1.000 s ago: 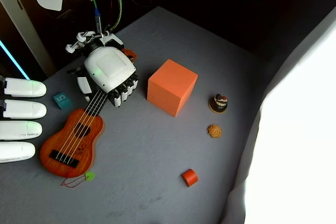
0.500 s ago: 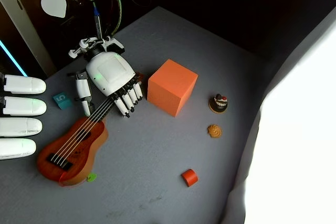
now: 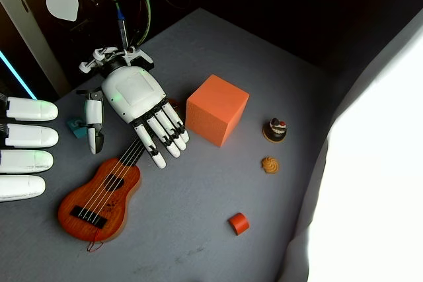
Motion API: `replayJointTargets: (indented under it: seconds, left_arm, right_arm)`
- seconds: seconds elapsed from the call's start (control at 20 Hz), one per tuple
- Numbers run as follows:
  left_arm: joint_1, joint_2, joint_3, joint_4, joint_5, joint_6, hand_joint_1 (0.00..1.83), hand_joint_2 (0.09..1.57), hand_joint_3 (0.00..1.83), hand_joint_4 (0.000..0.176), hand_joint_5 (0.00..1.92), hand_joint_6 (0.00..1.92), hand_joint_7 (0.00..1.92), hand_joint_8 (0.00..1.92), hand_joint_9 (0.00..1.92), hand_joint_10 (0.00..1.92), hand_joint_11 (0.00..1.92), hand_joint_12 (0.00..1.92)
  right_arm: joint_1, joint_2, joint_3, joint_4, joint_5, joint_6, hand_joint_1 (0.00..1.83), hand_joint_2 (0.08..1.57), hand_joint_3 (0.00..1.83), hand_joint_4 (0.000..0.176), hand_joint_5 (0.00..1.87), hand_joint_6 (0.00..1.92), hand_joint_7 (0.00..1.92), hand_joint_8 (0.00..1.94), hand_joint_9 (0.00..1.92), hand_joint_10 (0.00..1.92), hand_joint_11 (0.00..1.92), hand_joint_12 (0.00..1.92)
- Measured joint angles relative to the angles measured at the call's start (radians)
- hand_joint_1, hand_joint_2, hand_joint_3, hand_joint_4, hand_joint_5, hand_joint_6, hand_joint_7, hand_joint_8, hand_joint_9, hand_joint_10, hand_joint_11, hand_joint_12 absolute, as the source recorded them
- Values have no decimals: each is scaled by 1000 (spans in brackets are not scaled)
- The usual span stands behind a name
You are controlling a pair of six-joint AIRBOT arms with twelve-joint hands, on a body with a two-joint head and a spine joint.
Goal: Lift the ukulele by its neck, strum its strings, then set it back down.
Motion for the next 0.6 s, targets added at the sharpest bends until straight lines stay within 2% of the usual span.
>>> replayJointTargets:
  seconds: [0.05, 0.1, 0.2, 0.25, 0.3, 0.35, 0.4, 0.45, 0.5, 0.55, 0.6]
  left_arm:
    - [-14, 13, 0, -2, -18, 16, 0, 972, 0, 128, 0, 0, 0, 0, 0, 0, 0, 0]
    - [-20, 17, 0, -1, -26, 27, 0, 972, 0, 128, 0, 0, 0, 0, 0, 0, 0, 0]
    - [-51, 39, 10, 7, -78, 53, 0, 995, 9, 105, 0, 0, 0, 0, 19, 8, 54, 26]
    - [-71, 56, 14, 11, -116, 77, 0, 1019, 0, 94, 6, 0, 55, 27, 85, 1, 10, 306]
    - [-88, 68, 21, 11, -151, 91, 0, 1034, 0, 61, 211, 21, 316, 24, 317, 40, 1, 718]
    - [-103, 79, 25, 13, -183, 106, 0, 1057, 1, 34, 411, 41, 564, 39, 532, 85, 46, 1067]
    - [-130, 99, 31, 13, -238, 129, 0, 1076, 3, 20, 519, 40, 680, 36, 627, 98, 78, 1203]
    - [-150, 114, 33, 0, -280, 158, 0, 1112, 6, 0, 687, 60, 853, 63, 782, 151, 213, 1237]
    - [-174, 133, 33, -17, -322, 191, 32, 1133, 2, 0, 791, 49, 973, 84, 881, 221, 306, 1259]
    - [-196, 148, 33, -58, -357, 219, 45, 1150, 1, 0, 863, 29, 1029, 166, 861, 504, 385, 1300]
    - [-217, 166, 37, -95, -398, 238, 8, 1190, 7, 0, 985, 49, 1017, 529, 885, 860, 529, 1360]
  right_arm:
    - [0, 0, 0, 0, 0, 0, 0, 1343, 0, 0, 210, 10, 185, 0, 182, 9, 0, 542]
    - [0, 0, 0, 0, 0, 0, 0, 1343, 0, 0, 210, 10, 185, 0, 182, 9, 0, 542]
    - [0, 0, 0, 0, 0, 0, 0, 1341, 0, 0, 217, 13, 203, 8, 192, 13, 0, 543]
    - [0, 0, 0, -1, 0, -3, 0, 1340, 0, 0, 233, 19, 229, 12, 208, 20, 0, 562]
    - [0, 0, 0, 0, 0, -4, 21, 1328, 0, 0, 288, 43, 321, 38, 287, 57, 0, 730]
    - [0, 0, 0, 0, 0, -6, 29, 1323, 0, 0, 384, 137, 476, 75, 323, 315, 0, 1102]
    - [0, 0, 0, 0, 0, -14, 29, 1319, 0, 0, 416, 246, 554, 107, 258, 695, 0, 1338]
    - [0, 0, 0, -1, 0, -24, 37, 1317, 0, 0, 437, 624, 626, 418, 303, 1088, 0, 1675]
    - [0, 0, 0, -1, 0, -29, 20, 1323, 1, 0, 414, 916, 608, 762, 354, 1301, 0, 1865]
    - [0, 0, 0, -1, 0, -43, 4, 1329, 2, 0, 438, 1071, 604, 985, 409, 1421, 64, 1910]
    - [0, 0, -2, -1, 0, -64, 30, 1331, 2, 0, 534, 1209, 647, 1272, 513, 1631, 288, 1919]
